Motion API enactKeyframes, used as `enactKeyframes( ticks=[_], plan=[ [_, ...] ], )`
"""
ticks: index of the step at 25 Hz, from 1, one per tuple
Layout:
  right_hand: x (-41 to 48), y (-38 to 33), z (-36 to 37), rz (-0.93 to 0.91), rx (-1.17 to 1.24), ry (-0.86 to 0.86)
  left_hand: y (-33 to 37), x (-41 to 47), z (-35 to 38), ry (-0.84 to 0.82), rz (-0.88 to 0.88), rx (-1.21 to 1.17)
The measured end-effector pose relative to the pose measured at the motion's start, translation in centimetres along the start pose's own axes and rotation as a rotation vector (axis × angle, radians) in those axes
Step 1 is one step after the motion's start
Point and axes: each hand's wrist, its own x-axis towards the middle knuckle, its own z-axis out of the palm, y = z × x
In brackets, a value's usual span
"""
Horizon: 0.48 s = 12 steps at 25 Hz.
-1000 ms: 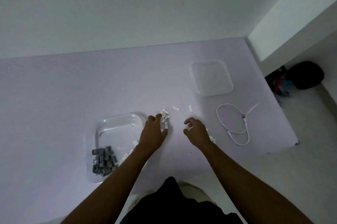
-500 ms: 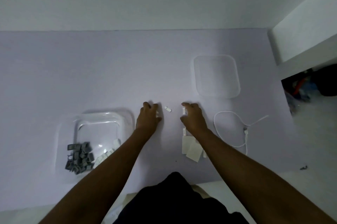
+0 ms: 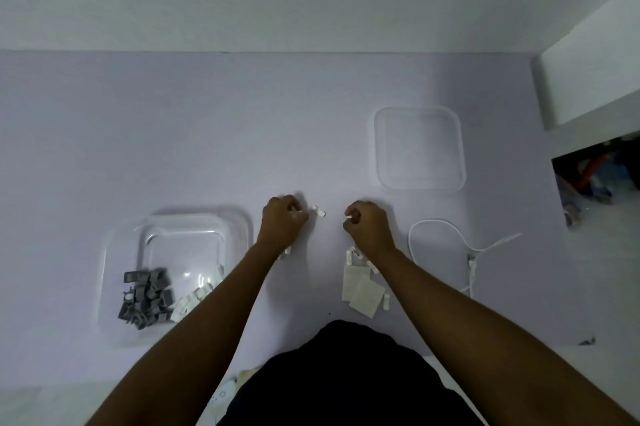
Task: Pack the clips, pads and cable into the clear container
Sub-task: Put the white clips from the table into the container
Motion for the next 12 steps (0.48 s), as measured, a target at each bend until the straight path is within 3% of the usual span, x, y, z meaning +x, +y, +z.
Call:
enactKeyframes(
  ticks=[3, 5, 8, 12],
  plan=[
    [-0.6, -0.6, -1.1, 0.292, 0.532, 0.031, 0.5, 0.2, -1.6, -0.271, -0.291, -0.776],
    [-1.1, -1.2, -1.8, 0.462, 0.932, 0.030, 0.7, -0.1, -2.7, -0.504, -0.384, -1.124],
    [-1.9, -1.9, -2.8, 0.605, 1.395, -0.066, 1.5, -0.6, -3.3, -0.733, -0.385, -1.373],
    [-3.4, -2.1, -3.7, 0.600, 1.494, -0.134, 2.0, -1.3, -3.4, -0.823, -0.358, -1.377]
  ],
)
